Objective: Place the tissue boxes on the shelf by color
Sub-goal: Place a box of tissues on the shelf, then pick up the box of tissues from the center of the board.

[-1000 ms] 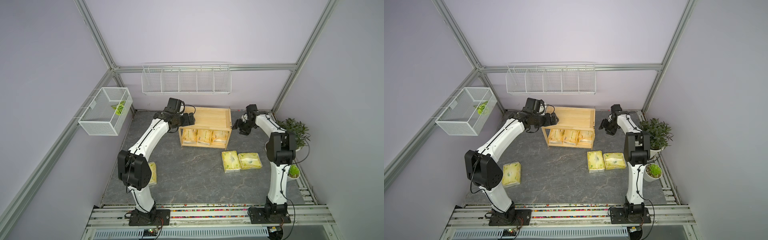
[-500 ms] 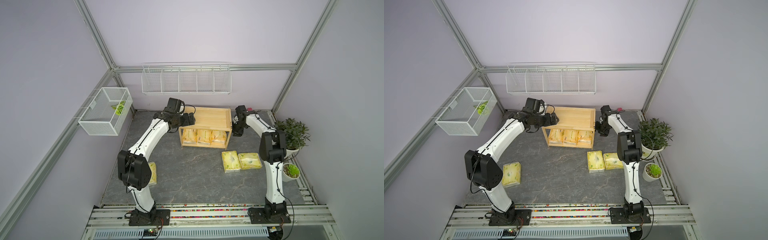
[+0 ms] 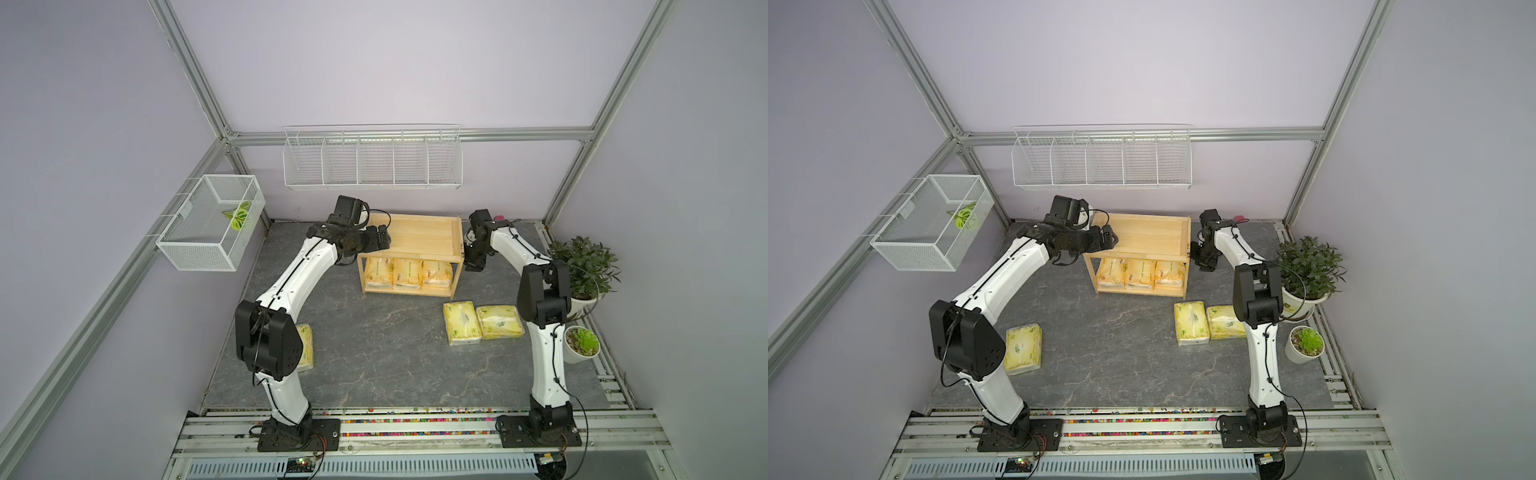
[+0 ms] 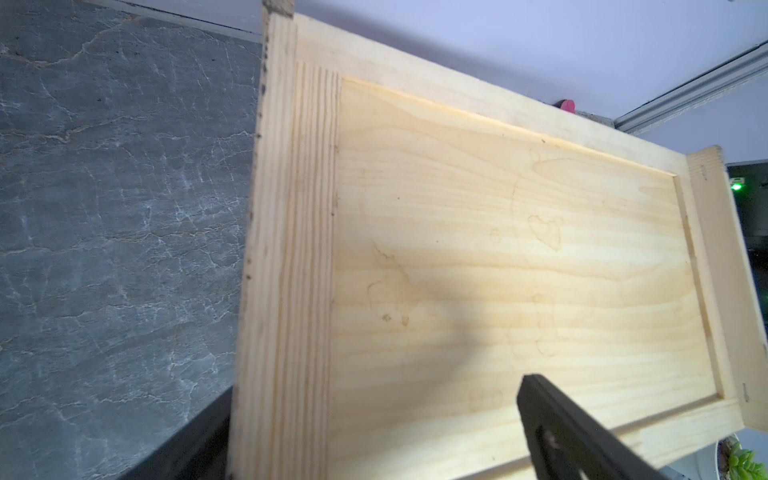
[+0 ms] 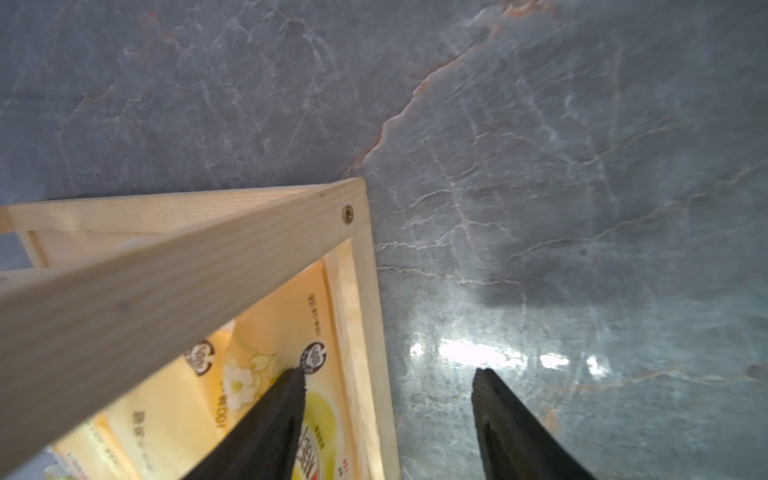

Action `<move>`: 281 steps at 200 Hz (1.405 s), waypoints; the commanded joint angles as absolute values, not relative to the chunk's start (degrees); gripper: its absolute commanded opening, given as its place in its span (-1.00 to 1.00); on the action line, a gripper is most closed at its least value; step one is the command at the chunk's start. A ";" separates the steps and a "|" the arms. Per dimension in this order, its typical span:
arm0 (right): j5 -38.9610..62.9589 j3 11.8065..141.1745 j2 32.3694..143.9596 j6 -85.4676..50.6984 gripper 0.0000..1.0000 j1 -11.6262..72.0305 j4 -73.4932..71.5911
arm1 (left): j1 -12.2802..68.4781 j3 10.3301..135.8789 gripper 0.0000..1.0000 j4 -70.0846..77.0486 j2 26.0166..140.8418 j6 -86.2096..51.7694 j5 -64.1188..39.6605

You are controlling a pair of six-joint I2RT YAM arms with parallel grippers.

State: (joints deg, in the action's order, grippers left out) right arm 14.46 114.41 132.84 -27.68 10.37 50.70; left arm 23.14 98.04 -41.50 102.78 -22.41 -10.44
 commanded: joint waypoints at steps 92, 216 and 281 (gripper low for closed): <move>5.47 85.45 97.94 -34.57 0.42 6.89 39.92 | 21.26 98.06 1.00 -40.50 90.97 -26.20 5.02; 1.11 73.77 89.03 -41.32 0.50 55.53 29.98 | 6.51 56.37 1.00 -56.02 52.66 -43.63 9.01; 7.30 82.35 104.35 -39.90 0.54 64.41 22.86 | -10.88 50.07 1.00 -52.92 53.95 -41.68 3.51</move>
State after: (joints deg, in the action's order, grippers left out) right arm 4.54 79.66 102.94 -39.83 63.48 27.00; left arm -6.52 52.40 -54.28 53.19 -42.37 6.11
